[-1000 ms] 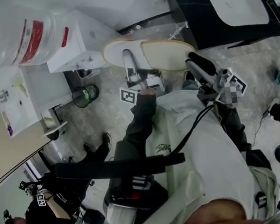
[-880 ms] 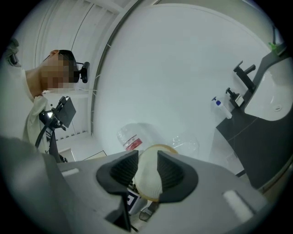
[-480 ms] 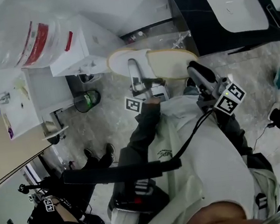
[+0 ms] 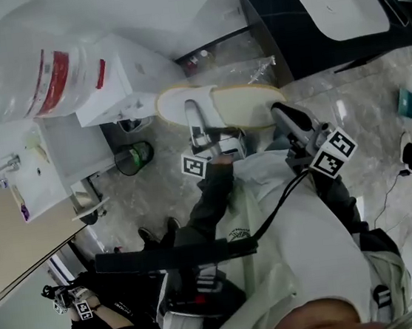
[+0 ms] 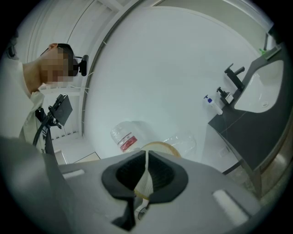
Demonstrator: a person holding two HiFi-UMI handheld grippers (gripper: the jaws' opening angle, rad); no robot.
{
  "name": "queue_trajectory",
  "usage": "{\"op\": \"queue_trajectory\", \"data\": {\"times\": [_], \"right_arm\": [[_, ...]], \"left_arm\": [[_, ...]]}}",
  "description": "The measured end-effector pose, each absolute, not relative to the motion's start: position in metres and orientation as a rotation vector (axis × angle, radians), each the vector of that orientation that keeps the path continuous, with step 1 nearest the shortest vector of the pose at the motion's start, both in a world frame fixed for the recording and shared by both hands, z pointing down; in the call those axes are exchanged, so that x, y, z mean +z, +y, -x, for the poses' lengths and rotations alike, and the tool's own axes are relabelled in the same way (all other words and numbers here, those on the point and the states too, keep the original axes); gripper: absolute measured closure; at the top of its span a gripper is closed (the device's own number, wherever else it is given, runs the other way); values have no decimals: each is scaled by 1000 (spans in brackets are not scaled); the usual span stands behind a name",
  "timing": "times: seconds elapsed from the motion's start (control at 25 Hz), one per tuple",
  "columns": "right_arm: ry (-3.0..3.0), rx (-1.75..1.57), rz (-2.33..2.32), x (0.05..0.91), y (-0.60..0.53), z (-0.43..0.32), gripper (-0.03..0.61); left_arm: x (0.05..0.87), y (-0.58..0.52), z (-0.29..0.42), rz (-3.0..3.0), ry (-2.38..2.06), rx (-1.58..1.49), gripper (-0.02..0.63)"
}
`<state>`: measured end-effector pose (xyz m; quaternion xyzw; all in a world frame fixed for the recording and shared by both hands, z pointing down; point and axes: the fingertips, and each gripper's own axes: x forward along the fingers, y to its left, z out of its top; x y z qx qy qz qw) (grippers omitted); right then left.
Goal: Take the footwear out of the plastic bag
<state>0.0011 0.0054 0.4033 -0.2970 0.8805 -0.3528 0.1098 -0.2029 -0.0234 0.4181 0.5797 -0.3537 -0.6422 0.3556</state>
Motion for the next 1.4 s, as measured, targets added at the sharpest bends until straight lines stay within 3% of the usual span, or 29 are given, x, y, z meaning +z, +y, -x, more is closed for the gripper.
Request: {"op": "queue_trajectory", "data": {"times": [0.08, 0.56, 1.4], "right_arm": [[2555, -1062, 871, 405, 8, -1, 577], [2518, -975, 1040, 403, 19, 6, 577], [2652, -988, 931, 408, 4, 1, 577]], "left_arm": [[420, -24, 203, -1493, -900, -1643, 506], [418, -34, 205, -1516, -791, -1577, 506], [421, -24, 202, -1474, -892, -1663, 506]]}}
